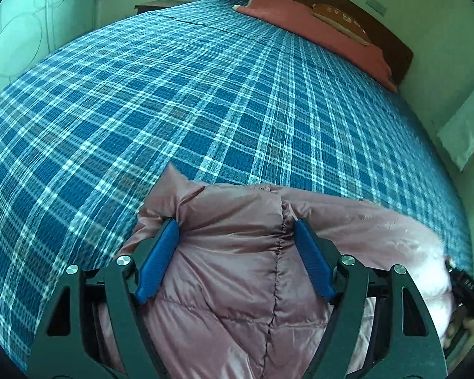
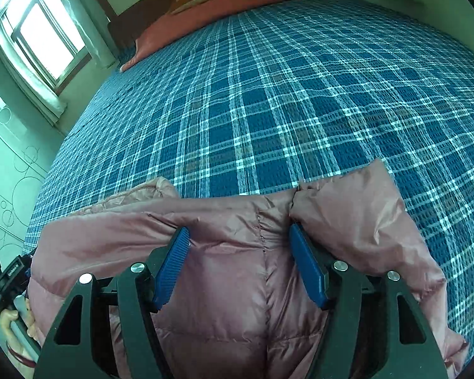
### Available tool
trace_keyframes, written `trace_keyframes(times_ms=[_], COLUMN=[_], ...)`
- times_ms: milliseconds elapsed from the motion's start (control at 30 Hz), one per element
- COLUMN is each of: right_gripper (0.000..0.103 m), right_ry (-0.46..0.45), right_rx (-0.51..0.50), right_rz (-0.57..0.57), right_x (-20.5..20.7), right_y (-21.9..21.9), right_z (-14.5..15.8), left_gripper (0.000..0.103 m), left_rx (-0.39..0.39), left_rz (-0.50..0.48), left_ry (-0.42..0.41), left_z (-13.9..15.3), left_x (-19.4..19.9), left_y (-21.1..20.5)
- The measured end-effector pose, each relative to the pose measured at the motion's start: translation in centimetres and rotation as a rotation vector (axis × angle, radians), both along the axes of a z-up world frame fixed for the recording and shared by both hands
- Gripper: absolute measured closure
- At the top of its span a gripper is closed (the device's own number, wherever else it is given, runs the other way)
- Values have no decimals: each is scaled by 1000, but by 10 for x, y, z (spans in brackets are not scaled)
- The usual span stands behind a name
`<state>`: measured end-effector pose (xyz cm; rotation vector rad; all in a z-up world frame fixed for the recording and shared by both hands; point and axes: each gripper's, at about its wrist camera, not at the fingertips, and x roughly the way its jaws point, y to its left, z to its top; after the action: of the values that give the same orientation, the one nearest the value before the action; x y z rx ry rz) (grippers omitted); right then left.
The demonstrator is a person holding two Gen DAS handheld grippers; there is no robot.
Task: Fold large clothes
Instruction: 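Open both grippers and move them to the folded jacket hem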
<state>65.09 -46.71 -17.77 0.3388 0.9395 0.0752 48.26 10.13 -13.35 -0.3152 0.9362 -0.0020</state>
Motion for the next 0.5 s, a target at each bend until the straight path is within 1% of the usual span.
trace_keyframes(times_ms=[67, 100, 167, 233, 367, 433, 500], right_gripper=[37, 37, 37, 37, 37, 37, 37], right_ry=[-7, -5, -12, -31, -29, -27, -26], right_rx=[-1, 10, 16, 22, 37, 42, 69], right_rz=[0, 0, -17, -46, -99, -132, -160], right_x=[-4, -6, -10, -24, -68, -101, -132], right_y=[-2, -4, -8, -21, -58, -81, -102], right_z=[3, 7, 15, 26, 37, 39, 35], left_gripper=[25, 25, 25, 25, 25, 25, 25], left_rx=[16, 11, -13, -59, -137, -151, -169], left_rz=[-8, -13, -24, -9, 76, 116, 148], left_ry=[3, 6, 19, 13, 0, -6, -7], left_z=[2, 4, 11, 22, 37, 40, 39], left_x=[1, 0, -3, -14, -50, -74, -99], left_y=[-2, -2, 3, 17, 57, 76, 93])
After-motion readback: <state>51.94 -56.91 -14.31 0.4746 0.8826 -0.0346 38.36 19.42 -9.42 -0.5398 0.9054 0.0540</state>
